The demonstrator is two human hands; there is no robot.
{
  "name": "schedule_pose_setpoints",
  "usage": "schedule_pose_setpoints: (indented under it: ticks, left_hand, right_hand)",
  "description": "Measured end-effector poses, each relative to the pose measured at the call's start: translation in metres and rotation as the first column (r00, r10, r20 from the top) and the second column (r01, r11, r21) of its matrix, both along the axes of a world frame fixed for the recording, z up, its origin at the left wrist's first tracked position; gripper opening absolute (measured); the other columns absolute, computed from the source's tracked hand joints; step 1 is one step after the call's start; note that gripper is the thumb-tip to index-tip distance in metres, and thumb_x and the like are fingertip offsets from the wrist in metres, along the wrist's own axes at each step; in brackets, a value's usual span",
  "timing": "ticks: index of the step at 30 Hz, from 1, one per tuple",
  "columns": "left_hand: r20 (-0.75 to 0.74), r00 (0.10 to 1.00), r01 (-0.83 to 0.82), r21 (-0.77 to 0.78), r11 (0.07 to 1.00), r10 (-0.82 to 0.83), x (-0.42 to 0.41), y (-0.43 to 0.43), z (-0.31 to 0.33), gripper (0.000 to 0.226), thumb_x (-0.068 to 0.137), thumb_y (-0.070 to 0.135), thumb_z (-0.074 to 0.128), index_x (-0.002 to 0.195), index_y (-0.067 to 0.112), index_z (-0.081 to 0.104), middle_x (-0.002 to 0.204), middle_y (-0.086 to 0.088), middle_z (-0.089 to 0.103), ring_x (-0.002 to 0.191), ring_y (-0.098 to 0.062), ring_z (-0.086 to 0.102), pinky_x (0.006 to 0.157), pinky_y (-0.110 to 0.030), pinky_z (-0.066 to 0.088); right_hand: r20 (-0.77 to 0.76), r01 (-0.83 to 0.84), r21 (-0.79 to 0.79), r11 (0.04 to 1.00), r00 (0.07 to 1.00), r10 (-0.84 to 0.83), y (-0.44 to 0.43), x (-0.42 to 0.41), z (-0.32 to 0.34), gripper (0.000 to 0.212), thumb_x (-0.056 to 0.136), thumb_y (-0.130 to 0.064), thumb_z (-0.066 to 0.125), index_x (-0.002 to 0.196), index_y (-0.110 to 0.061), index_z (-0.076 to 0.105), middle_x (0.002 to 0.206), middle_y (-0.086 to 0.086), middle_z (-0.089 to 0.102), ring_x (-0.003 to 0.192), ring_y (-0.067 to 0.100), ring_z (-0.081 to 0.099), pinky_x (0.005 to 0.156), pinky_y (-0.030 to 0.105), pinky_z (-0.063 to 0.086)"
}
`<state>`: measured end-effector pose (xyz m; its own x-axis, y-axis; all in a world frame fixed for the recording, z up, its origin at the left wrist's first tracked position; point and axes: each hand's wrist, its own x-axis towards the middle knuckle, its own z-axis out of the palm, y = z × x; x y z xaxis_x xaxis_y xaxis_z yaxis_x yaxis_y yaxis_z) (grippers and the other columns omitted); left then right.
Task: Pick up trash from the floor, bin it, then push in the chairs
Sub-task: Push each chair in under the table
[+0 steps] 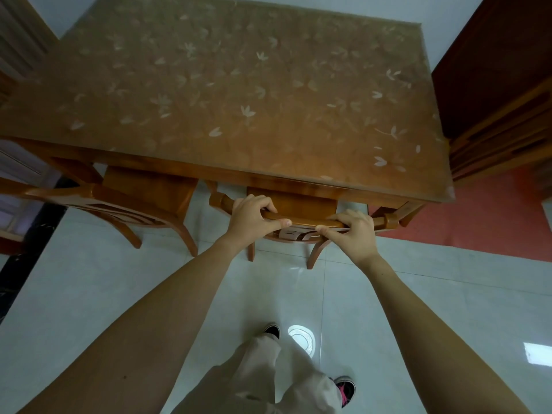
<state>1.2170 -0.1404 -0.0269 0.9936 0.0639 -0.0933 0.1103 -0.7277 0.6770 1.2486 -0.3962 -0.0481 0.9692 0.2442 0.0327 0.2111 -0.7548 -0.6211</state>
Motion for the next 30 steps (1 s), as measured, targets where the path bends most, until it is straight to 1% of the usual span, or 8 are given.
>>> schedule_pose_setpoints:
  ticks: [4,7,12,17,22,25,28,30]
  left_hand:
    - [-0.009,1.000,0.002,0.006,1.000,-0.002,-0.0003,-0.0003,0.0031,0.039,0.068,0.066,0.071,0.074,0.030,0.057,0.082,0.014,0.058,0.089,-0.012,0.048,0.079,-0.031,0.033]
    - [-0.014,1.000,-0.005,0.014,1.000,0.006,-0.0006,-0.0005,0.0012,0.040,0.067,0.067,0.071,0.073,0.031,0.056,0.082,0.015,0.058,0.089,-0.012,0.049,0.077,-0.030,0.032]
    - [0.011,1.000,-0.016,0.008,1.000,0.016,-0.0021,-0.0029,-0.0007,0.039,0.068,0.064,0.072,0.074,0.029,0.058,0.080,0.014,0.059,0.086,-0.012,0.051,0.078,-0.031,0.033]
    - [0.009,1.000,-0.007,-0.003,1.000,0.007,0.0003,-0.0025,-0.0010,0.039,0.068,0.063,0.072,0.073,0.027,0.059,0.078,0.016,0.058,0.084,-0.010,0.051,0.076,-0.030,0.028]
    - [0.013,1.000,0.000,0.003,1.000,0.000,0.0032,-0.0035,0.0014,0.037,0.068,0.059,0.075,0.074,0.027,0.059,0.078,0.017,0.056,0.084,-0.009,0.051,0.078,-0.029,0.026]
    - [0.029,1.000,0.009,0.007,1.000,-0.009,0.0034,-0.0025,0.0002,0.036,0.069,0.058,0.076,0.073,0.027,0.058,0.077,0.018,0.056,0.082,-0.009,0.051,0.077,-0.030,0.025]
    - [0.050,0.999,0.014,0.019,1.000,-0.015,0.0015,-0.0022,-0.0002,0.035,0.069,0.056,0.077,0.073,0.026,0.058,0.075,0.018,0.055,0.080,-0.009,0.050,0.076,-0.030,0.024]
    - [0.035,0.999,0.025,0.040,0.999,-0.026,0.0007,-0.0020,0.0015,0.035,0.070,0.057,0.075,0.074,0.027,0.058,0.076,0.016,0.055,0.080,-0.009,0.049,0.076,-0.031,0.025]
  right_hand:
    - [-0.011,0.002,-0.002,1.000,1.000,-0.002,0.0002,-0.0028,0.0009,0.057,0.075,-0.077,0.053,0.097,-0.028,0.075,0.081,-0.015,0.060,0.087,0.013,0.052,0.087,0.034,0.036]
    - [-0.016,-0.001,-0.005,1.000,1.000,0.001,-0.0002,-0.0032,0.0023,0.063,0.074,-0.079,0.049,0.098,-0.028,0.075,0.082,-0.015,0.060,0.087,0.012,0.052,0.087,0.035,0.037]
    - [-0.017,-0.016,-0.025,1.000,1.000,0.016,-0.0013,-0.0041,0.0039,0.055,0.077,-0.073,0.055,0.100,-0.028,0.074,0.086,-0.014,0.061,0.091,0.012,0.050,0.089,0.033,0.034]
    - [0.010,-0.028,-0.046,0.999,1.000,0.029,-0.0025,-0.0020,-0.0001,0.061,0.076,-0.080,0.046,0.100,-0.031,0.074,0.086,-0.016,0.060,0.089,0.010,0.051,0.089,0.034,0.036]
    - [0.044,-0.024,-0.052,0.998,0.999,0.027,-0.0028,0.0003,-0.0023,0.057,0.078,-0.078,0.047,0.097,-0.031,0.073,0.084,-0.015,0.060,0.086,0.009,0.050,0.089,0.034,0.036]
    - [0.043,-0.024,-0.057,0.998,0.999,0.027,-0.0026,0.0002,-0.0010,0.057,0.077,-0.077,0.048,0.098,-0.031,0.073,0.084,-0.016,0.059,0.086,0.008,0.048,0.088,0.031,0.033]
    - [0.019,-0.027,-0.075,0.997,0.999,0.028,-0.0017,-0.0024,0.0019,0.058,0.078,-0.077,0.047,0.101,-0.030,0.071,0.089,-0.015,0.060,0.091,0.007,0.047,0.091,0.028,0.028]
    - [0.009,-0.037,-0.101,0.994,0.999,0.038,-0.0014,-0.0048,0.0041,0.053,0.081,-0.073,0.048,0.103,-0.029,0.069,0.093,-0.013,0.060,0.094,0.008,0.045,0.093,0.027,0.025]
